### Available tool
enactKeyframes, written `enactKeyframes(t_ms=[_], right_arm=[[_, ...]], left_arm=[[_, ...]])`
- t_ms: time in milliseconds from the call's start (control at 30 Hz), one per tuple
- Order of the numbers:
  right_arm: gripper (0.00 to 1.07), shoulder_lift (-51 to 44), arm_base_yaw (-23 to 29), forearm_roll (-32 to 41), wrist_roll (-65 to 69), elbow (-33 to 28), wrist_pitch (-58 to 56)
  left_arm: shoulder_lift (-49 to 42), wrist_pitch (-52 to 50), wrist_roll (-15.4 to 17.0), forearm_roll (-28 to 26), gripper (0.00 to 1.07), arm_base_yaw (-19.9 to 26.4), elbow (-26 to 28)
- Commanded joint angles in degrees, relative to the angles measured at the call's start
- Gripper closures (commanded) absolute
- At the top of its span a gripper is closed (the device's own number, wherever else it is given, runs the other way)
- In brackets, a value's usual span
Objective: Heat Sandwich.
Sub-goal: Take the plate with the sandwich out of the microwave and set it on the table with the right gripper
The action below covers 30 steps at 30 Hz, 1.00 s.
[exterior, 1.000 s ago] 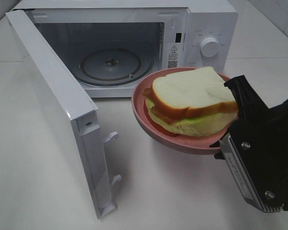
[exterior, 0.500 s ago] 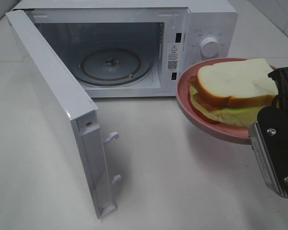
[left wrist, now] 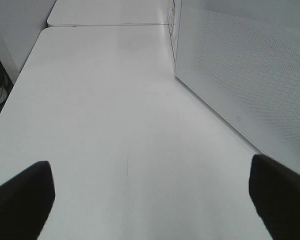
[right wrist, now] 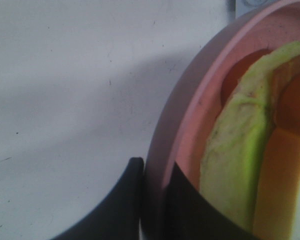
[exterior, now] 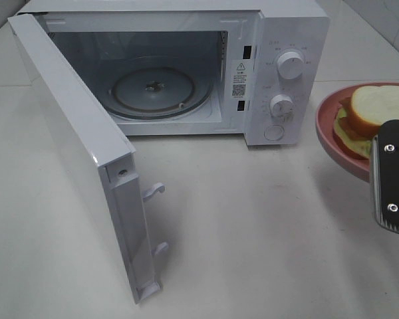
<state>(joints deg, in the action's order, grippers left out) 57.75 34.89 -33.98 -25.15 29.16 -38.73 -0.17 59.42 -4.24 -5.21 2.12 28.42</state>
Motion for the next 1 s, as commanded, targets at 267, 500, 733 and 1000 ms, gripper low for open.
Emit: enactKeyframes(t_ms=[267, 500, 733, 1000], right_arm=[[1.07, -0.6, 0.0, -3.9, 16.2, 0.1, -6.2], [1.07, 0.1, 0.0, -7.8, 27.3, 0.1, -9.9], [1.07, 3.8, -0.2, -10.2, 41.9, 0.4, -10.9], [1.07, 11.7, -0.2, -16.6, 60.1, 3.6, -12.8]], left_arm=[[-1.6, -0.5, 0.3, -0.1, 0.05, 0.1, -0.2], [-1.6, -0.5, 0.3, -0.1, 0.05, 0.1, -0.2], [-1.6, -0.5, 0.3, -0.1, 0.05, 0.1, -0.2], [-1.6, -0.5, 0.3, -0.1, 0.05, 0.1, -0.2]])
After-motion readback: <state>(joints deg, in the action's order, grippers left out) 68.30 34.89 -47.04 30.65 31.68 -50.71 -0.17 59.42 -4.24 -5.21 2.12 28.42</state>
